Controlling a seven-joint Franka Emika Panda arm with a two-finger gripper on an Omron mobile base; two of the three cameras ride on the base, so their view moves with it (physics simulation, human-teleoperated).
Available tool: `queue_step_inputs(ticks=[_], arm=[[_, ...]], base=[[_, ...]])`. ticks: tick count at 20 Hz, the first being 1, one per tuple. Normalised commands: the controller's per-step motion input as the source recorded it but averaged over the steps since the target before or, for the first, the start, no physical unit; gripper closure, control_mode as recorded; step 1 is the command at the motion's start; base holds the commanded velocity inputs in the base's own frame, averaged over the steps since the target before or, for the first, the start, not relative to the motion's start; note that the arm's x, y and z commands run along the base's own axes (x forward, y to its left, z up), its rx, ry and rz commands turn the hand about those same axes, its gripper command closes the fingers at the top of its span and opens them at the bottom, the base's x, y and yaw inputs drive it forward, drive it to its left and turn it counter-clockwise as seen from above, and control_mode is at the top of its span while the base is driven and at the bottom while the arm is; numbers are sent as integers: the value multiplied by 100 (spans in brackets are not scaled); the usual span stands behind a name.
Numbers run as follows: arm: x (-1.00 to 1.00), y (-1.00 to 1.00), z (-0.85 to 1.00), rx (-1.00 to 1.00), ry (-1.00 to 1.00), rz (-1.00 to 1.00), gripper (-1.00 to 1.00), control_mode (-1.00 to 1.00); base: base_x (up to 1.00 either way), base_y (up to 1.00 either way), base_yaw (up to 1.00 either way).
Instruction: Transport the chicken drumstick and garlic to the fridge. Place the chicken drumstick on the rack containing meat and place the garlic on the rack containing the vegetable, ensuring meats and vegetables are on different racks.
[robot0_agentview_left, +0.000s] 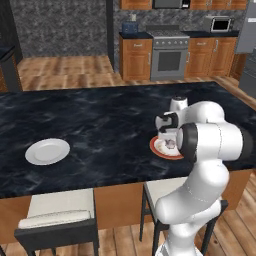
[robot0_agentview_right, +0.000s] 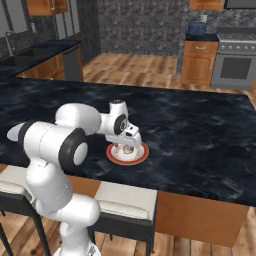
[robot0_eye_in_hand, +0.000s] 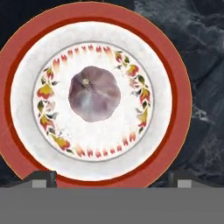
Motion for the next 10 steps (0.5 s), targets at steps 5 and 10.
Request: queue_step_inputs(ticks=[5, 10], arm=[[53, 2, -36, 0, 1, 0, -100, -100], [42, 0, -28, 0, 1, 0, -100, -100]], base=[[0, 0, 0], [0, 0, 0]])
